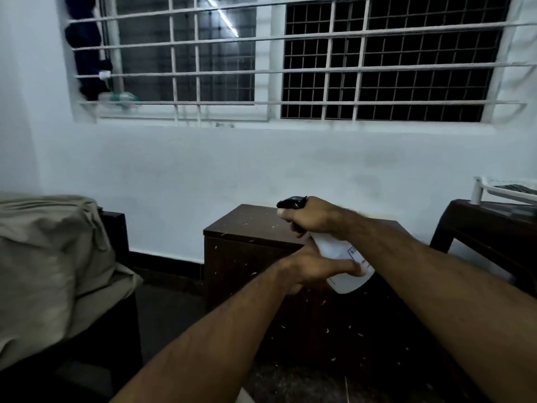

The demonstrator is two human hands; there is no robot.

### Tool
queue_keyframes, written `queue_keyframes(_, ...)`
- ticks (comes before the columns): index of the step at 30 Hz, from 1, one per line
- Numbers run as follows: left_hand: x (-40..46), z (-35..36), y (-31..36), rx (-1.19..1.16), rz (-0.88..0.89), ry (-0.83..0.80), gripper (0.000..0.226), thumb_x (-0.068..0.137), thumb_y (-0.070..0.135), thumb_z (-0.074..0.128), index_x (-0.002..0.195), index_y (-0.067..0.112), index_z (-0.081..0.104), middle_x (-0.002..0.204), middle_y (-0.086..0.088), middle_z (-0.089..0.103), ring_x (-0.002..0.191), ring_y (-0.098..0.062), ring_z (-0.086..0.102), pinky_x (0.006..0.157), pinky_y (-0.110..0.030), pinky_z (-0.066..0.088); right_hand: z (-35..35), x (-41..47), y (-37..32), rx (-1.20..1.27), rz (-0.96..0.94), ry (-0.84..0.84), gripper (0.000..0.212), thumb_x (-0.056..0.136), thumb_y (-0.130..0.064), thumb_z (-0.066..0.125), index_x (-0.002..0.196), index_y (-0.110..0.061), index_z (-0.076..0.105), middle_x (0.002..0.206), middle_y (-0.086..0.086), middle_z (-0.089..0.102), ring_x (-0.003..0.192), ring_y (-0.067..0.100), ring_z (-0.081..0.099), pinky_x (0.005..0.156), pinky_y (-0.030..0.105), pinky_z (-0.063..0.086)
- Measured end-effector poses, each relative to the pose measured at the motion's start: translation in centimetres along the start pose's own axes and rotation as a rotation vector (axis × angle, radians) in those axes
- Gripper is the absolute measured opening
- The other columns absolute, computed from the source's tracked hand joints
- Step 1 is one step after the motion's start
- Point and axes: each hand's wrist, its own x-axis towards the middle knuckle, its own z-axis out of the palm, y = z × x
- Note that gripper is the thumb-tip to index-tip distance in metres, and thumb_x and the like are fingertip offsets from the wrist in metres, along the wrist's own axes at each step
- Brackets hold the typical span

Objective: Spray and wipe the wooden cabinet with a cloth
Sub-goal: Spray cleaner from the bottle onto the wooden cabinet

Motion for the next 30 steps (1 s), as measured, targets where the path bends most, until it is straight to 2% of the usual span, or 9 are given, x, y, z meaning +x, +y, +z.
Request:
queue_keyframes(5, -0.9, -1.7, -0.7, -0.009, -0.044, 0.04, 0.06, 0.066, 0.04, 0.089, 0.121, 0.03, 0.067, 0.117, 0.004, 0.072, 0.112, -0.019, 0.067, 0.094, -0.048, 0.059, 2.0, 1.4, -0.9, -0.051, -0.023, 0.04, 0.042, 0.093, -0.046, 0.061, 0.101, -0.006, 0.073, 0.08, 0.008, 0.074, 0.068, 0.018, 0.068, 0.076, 0.039, 0.061)
queue_keyframes(8, -1.5, -3.6, -1.9, -0.051, -0.071, 0.035, 0.053, 0.07, 0.036, 0.089, 0.119, 0.026, 0.071, 0.117, 0.003, 0.074, 0.113, -0.019, 0.069, 0.099, -0.047, 0.056, 3.5, 2.7, -1.6, -0.192, 0.002, 0.095, 0.052, 0.087, -0.06, 0.058, 0.101, -0.011, 0.07, 0.092, 0.008, 0.074, 0.082, 0.024, 0.071, 0.076, 0.037, 0.059)
queue_keyframes(10, -1.8, -4.6, -2.8, -0.08, -0.103, 0.068, 0.052, 0.07, 0.034, 0.09, 0.117, 0.022, 0.074, 0.115, 0.002, 0.076, 0.111, -0.019, 0.07, 0.102, -0.046, 0.055, 4.3, 3.5, -1.9, -0.131, -0.004, 0.094, 0.053, 0.088, -0.061, 0.059, 0.097, -0.01, 0.071, 0.09, 0.008, 0.075, 0.085, 0.026, 0.073, 0.081, 0.039, 0.06)
queue_keyframes(13, -1.7, -6.0, -4.1, -0.098, -0.117, 0.137, 0.051, 0.069, 0.033, 0.092, 0.117, 0.022, 0.075, 0.114, 0.002, 0.077, 0.109, -0.019, 0.071, 0.101, -0.048, 0.055, 5.5, 4.8, -2.4, 0.007, -0.022, 0.014, 0.042, 0.091, -0.053, 0.063, 0.088, -0.012, 0.074, 0.082, 0.005, 0.077, 0.081, 0.023, 0.075, 0.088, 0.043, 0.061)
queue_keyframes(16, -1.9, -7.3, -4.4, -0.134, -0.124, 0.172, 0.049, 0.071, 0.028, 0.091, 0.117, 0.022, 0.074, 0.113, 0.003, 0.077, 0.107, -0.016, 0.072, 0.101, -0.046, 0.056, 6.9, 6.9, -2.4, -0.03, -0.015, 0.076, 0.047, 0.09, -0.056, 0.062, 0.093, -0.01, 0.074, 0.088, 0.007, 0.077, 0.084, 0.025, 0.074, 0.087, 0.042, 0.06)
queue_keyframes(19, -2.1, -9.3, -4.1, -0.177, -0.147, 0.145, 0.041, 0.076, 0.022, 0.088, 0.115, 0.025, 0.073, 0.113, 0.003, 0.077, 0.108, -0.016, 0.072, 0.1, -0.04, 0.056, 7.7, 8.8, -3.3, -0.198, 0.004, 0.163, 0.056, 0.087, -0.062, 0.053, 0.1, -0.011, 0.073, 0.095, 0.009, 0.076, 0.089, 0.028, 0.072, 0.086, 0.04, 0.059)
queue_keyframes(23, -1.3, -11.9, -4.5, -0.204, -0.192, 0.146, 0.042, 0.079, 0.024, 0.085, 0.119, 0.025, 0.073, 0.119, -0.001, 0.075, 0.114, -0.02, 0.069, 0.103, -0.044, 0.054, 8.1, 11.6, -4.3, -0.21, 0.06, 0.138, 0.051, 0.087, -0.055, 0.052, 0.106, -0.011, 0.07, 0.1, 0.009, 0.076, 0.096, 0.029, 0.07, 0.09, 0.04, 0.057)
queue_keyframes(27, 0.5, -14.1, -4.9, -0.177, -0.194, 0.163, 0.041, 0.078, 0.027, 0.085, 0.118, 0.023, 0.074, 0.115, -0.001, 0.076, 0.111, -0.022, 0.071, 0.103, -0.045, 0.054, 8.0, 14.8, -4.3, 0.054, 0.086, 0.091, 0.043, 0.084, -0.047, 0.061, 0.095, -0.007, 0.074, 0.076, 0.008, 0.077, 0.068, 0.024, 0.071, 0.084, 0.047, 0.061)
queue_keyframes(30, 2.2, -15.4, -4.6, -0.179, -0.195, 0.144, 0.04, 0.079, 0.03, 0.086, 0.116, 0.022, 0.075, 0.112, -0.001, 0.077, 0.109, -0.022, 0.072, 0.101, -0.042, 0.056, 6.5, 16.6, -3.9, 0.068, 0.131, 0.113, 0.036, 0.089, -0.039, 0.059, 0.083, -0.007, 0.073, 0.069, 0.007, 0.076, 0.06, 0.022, 0.069, 0.083, 0.044, 0.061)
